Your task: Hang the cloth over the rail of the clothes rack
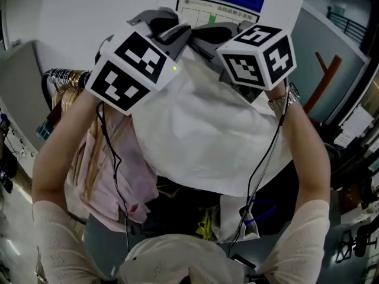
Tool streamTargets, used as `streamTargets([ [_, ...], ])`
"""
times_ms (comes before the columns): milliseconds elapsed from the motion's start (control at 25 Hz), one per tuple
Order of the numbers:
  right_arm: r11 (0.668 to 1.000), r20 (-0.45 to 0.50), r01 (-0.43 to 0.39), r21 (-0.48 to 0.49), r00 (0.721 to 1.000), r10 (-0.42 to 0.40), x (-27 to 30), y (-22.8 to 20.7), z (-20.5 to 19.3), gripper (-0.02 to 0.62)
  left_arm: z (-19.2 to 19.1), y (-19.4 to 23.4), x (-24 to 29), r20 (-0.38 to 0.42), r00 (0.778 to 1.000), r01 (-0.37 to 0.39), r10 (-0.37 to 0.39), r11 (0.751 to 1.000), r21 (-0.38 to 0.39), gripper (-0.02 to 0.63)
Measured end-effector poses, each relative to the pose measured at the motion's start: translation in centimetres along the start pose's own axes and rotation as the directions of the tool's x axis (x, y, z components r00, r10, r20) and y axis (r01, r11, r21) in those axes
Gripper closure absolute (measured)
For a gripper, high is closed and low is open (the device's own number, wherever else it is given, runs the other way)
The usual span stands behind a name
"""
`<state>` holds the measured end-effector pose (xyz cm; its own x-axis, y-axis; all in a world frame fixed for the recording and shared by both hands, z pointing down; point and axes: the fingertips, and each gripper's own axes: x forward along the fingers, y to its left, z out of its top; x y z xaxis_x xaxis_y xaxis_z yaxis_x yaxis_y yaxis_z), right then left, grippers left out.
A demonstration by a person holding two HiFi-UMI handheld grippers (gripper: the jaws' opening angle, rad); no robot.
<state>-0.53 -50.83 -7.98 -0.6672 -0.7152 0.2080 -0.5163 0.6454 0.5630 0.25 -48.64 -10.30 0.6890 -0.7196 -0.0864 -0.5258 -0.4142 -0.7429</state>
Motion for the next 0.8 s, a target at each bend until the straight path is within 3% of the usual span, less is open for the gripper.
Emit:
streamTargets([
  [280, 0.995, -0.009, 0.085, 0.045, 0.996, -0.085, -0.9, -2.7, -0.8, 0.566, 1.8, 0.7, -1.7, 0.007, 1.0, -0.023, 0.022, 0.998, 0.056, 0.583],
  [480, 0.993, -0.031, 0.087, 0.083, 0.996, -0.085, -1.5, -3.4, -1.6, 0.566, 4.1, 1.9, -5.9, 0.036, 0.999, -0.039, 0.038, 0.999, 0.037, 0.581],
  [640, 0.988, -0.009, 0.086, 0.128, 0.996, -0.085, -1.2, -3.7, -1.8, 0.564, 1.6, -0.7, -8.3, 0.009, 1.0, 0.03, -0.03, 0.997, -0.077, 0.583],
  [800, 0.975, 0.004, 0.152, 0.164, 0.988, -0.155, -1.2, -5.2, -1.8, 0.508, -2.3, -2.9, -9.6, -0.029, 0.999, -0.031, 0.028, 0.994, -0.104, 0.583],
])
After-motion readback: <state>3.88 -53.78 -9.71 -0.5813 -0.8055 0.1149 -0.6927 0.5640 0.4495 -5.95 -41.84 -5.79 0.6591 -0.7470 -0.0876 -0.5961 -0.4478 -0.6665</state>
